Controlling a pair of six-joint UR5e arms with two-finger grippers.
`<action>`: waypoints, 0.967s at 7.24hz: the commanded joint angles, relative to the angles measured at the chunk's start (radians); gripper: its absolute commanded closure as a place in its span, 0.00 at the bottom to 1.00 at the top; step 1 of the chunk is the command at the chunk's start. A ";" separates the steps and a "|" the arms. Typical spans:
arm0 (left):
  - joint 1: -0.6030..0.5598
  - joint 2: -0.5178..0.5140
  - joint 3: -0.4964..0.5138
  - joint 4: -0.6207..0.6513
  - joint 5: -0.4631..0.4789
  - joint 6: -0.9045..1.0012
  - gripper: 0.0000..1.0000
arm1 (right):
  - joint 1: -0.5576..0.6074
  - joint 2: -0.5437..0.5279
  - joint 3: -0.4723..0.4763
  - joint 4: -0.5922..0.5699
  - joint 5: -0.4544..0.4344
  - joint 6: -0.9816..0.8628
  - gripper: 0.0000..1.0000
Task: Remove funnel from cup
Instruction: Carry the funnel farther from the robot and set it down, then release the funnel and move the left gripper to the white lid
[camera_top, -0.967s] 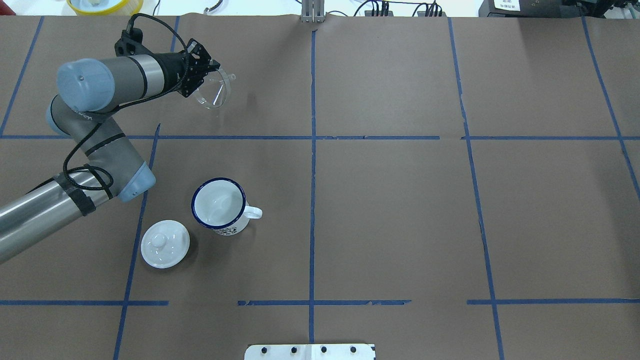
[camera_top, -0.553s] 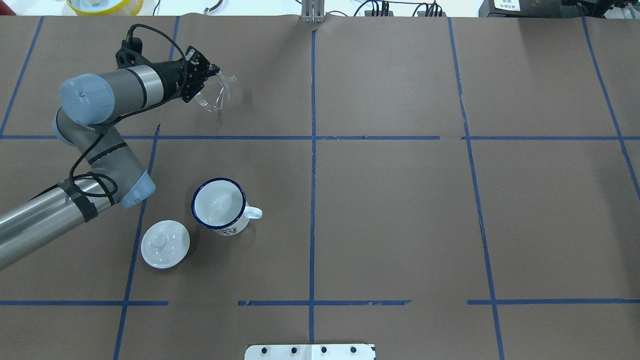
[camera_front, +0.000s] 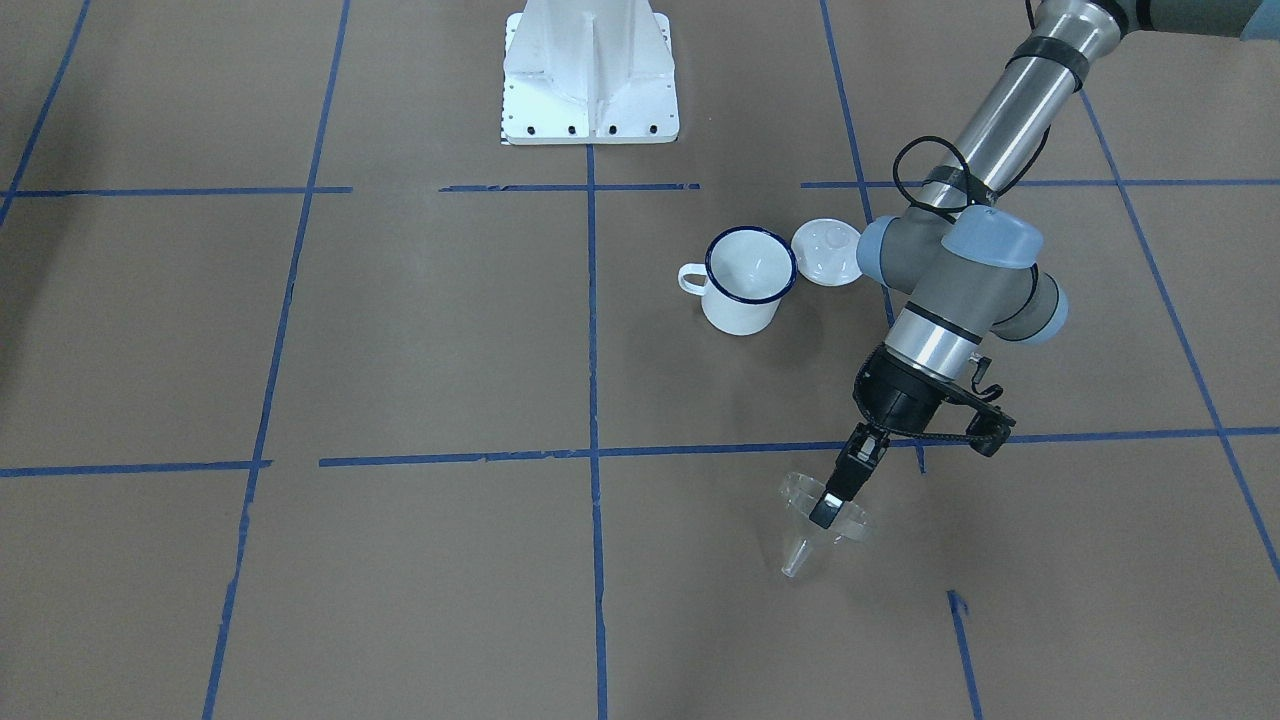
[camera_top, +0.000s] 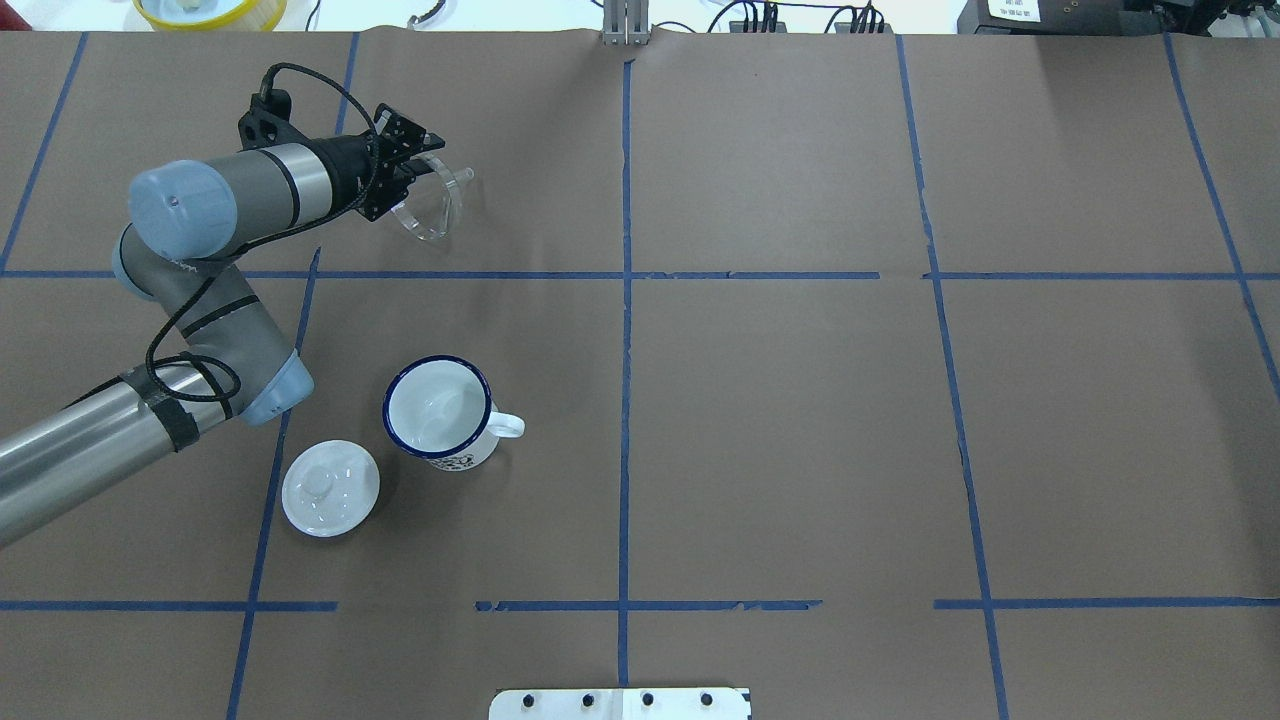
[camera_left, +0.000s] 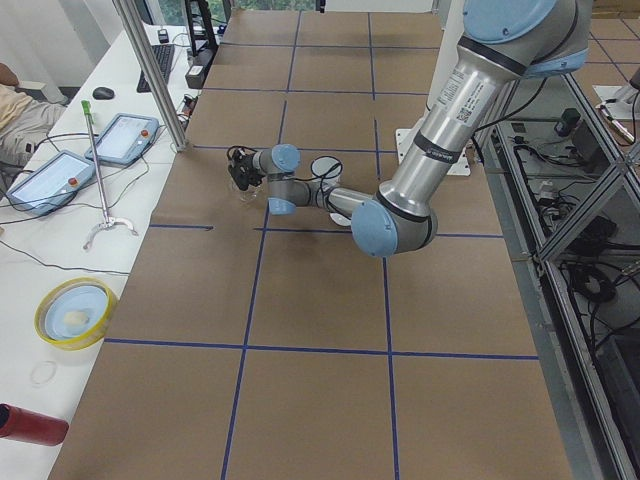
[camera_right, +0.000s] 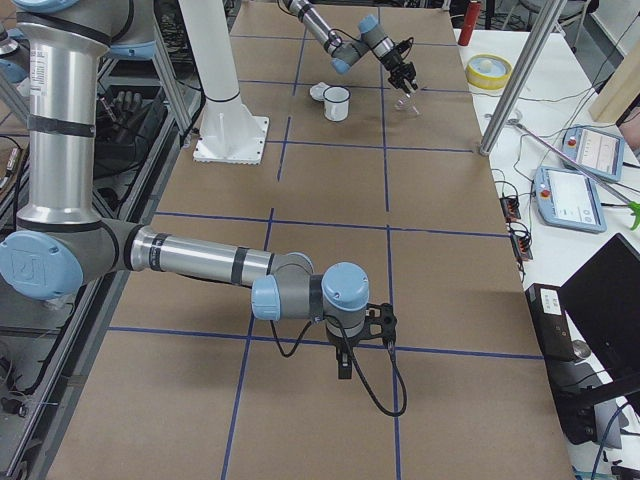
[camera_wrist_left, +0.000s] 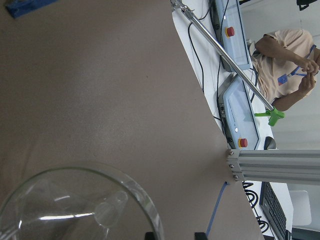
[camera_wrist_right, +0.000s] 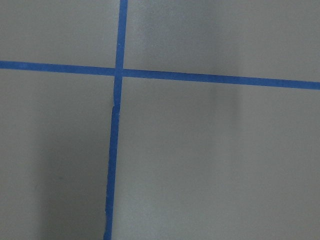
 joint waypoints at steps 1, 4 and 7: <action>0.004 0.096 -0.196 0.152 -0.014 0.011 0.01 | 0.000 0.000 0.001 0.000 0.000 0.000 0.00; 0.013 0.318 -0.465 0.393 -0.179 0.058 0.04 | 0.000 0.000 -0.001 0.000 0.000 0.000 0.00; 0.175 0.508 -0.838 0.953 -0.182 0.218 0.04 | 0.000 0.000 0.001 0.000 0.000 0.000 0.00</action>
